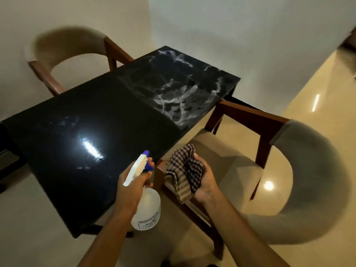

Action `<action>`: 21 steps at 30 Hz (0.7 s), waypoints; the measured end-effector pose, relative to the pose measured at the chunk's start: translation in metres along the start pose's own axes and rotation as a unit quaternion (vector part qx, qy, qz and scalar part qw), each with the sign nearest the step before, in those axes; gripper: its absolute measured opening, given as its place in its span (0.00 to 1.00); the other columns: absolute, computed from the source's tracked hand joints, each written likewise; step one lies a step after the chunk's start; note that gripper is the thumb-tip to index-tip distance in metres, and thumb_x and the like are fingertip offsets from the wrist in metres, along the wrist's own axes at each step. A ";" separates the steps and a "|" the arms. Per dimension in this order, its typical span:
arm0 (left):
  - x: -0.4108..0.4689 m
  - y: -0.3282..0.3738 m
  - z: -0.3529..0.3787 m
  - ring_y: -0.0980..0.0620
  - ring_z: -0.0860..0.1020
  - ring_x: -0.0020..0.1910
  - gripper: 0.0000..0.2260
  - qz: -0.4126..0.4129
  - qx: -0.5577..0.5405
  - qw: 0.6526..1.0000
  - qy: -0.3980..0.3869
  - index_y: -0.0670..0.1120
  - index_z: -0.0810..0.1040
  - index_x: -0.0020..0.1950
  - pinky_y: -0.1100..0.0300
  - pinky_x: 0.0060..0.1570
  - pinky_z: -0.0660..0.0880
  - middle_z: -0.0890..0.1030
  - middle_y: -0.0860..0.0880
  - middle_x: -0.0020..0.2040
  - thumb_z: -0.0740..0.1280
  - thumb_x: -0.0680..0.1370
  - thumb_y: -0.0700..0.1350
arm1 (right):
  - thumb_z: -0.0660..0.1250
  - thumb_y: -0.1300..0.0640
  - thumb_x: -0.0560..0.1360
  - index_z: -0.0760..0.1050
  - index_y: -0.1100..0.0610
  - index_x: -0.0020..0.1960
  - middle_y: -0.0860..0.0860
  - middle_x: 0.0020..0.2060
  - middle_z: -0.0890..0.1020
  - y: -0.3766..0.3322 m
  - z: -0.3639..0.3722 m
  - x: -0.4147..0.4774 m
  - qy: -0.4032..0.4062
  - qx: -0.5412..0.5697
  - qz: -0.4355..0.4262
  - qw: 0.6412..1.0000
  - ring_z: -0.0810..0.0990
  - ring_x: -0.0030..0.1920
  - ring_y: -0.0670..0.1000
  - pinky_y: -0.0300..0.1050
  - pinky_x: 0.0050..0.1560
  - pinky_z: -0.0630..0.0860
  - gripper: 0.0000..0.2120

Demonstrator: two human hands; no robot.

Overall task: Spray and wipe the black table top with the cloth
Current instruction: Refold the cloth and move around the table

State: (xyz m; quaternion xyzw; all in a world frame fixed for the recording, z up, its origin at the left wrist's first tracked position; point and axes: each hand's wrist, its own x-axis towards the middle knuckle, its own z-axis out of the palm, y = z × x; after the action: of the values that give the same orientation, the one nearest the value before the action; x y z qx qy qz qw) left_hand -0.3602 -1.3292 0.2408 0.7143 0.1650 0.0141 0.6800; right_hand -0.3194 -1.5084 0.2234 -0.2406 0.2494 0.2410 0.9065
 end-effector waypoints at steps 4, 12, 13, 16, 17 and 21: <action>-0.006 0.006 0.038 0.52 0.78 0.40 0.16 -0.023 0.013 0.999 -0.021 0.57 0.73 0.58 0.67 0.32 0.76 0.80 0.46 0.50 0.66 0.76 0.37 | 0.62 0.49 0.78 0.76 0.61 0.63 0.60 0.52 0.83 -0.027 -0.015 -0.016 0.012 -0.003 -0.033 0.999 0.83 0.49 0.59 0.54 0.53 0.79 0.20; 0.005 0.033 0.130 0.58 0.78 0.33 0.12 0.059 0.065 0.996 -0.034 0.57 0.76 0.54 0.53 0.39 0.76 0.81 0.49 0.43 0.65 0.75 0.41 | 0.65 0.50 0.72 0.84 0.61 0.49 0.58 0.46 0.84 -0.120 -0.034 -0.028 -0.003 0.000 -0.079 0.997 0.84 0.44 0.56 0.50 0.49 0.80 0.16; 0.007 0.036 0.145 0.58 0.77 0.33 0.12 0.059 0.068 0.996 -0.027 0.58 0.76 0.53 0.53 0.40 0.76 0.80 0.50 0.42 0.65 0.75 0.41 | 0.66 0.50 0.71 0.83 0.61 0.50 0.58 0.46 0.84 -0.135 -0.037 -0.027 -0.007 -0.001 -0.080 0.997 0.83 0.43 0.56 0.50 0.49 0.79 0.16; 0.016 0.036 0.190 0.52 0.77 0.35 0.11 0.051 0.064 0.997 0.002 0.54 0.78 0.55 0.44 0.47 0.76 0.81 0.50 0.41 0.66 0.76 0.42 | 0.67 0.50 0.70 0.81 0.60 0.52 0.58 0.45 0.84 -0.183 -0.048 -0.020 -0.019 0.004 -0.067 0.998 0.82 0.43 0.56 0.52 0.51 0.77 0.17; 0.020 0.036 0.208 0.49 0.76 0.36 0.11 0.046 0.064 0.997 0.020 0.52 0.78 0.57 0.41 0.49 0.75 0.82 0.50 0.42 0.65 0.75 0.44 | 0.67 0.50 0.71 0.82 0.60 0.52 0.58 0.45 0.84 -0.200 -0.054 -0.016 -0.028 0.000 -0.052 0.998 0.82 0.44 0.56 0.52 0.51 0.77 0.16; 0.035 0.036 0.278 0.52 0.74 0.33 0.16 0.021 0.040 0.994 0.099 0.57 0.79 0.53 0.51 0.47 0.73 0.82 0.56 0.45 0.61 0.78 0.37 | 0.67 0.49 0.71 0.85 0.60 0.46 0.58 0.45 0.84 -0.272 -0.077 0.003 -0.063 -0.025 0.017 0.998 0.83 0.45 0.56 0.53 0.54 0.76 0.15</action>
State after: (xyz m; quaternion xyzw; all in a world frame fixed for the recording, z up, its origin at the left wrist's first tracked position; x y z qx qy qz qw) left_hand -0.2511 -1.5902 0.2481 0.7390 0.2171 0.0929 0.6309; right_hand -0.1919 -1.7595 0.2489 -0.2436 0.1892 0.2772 0.9100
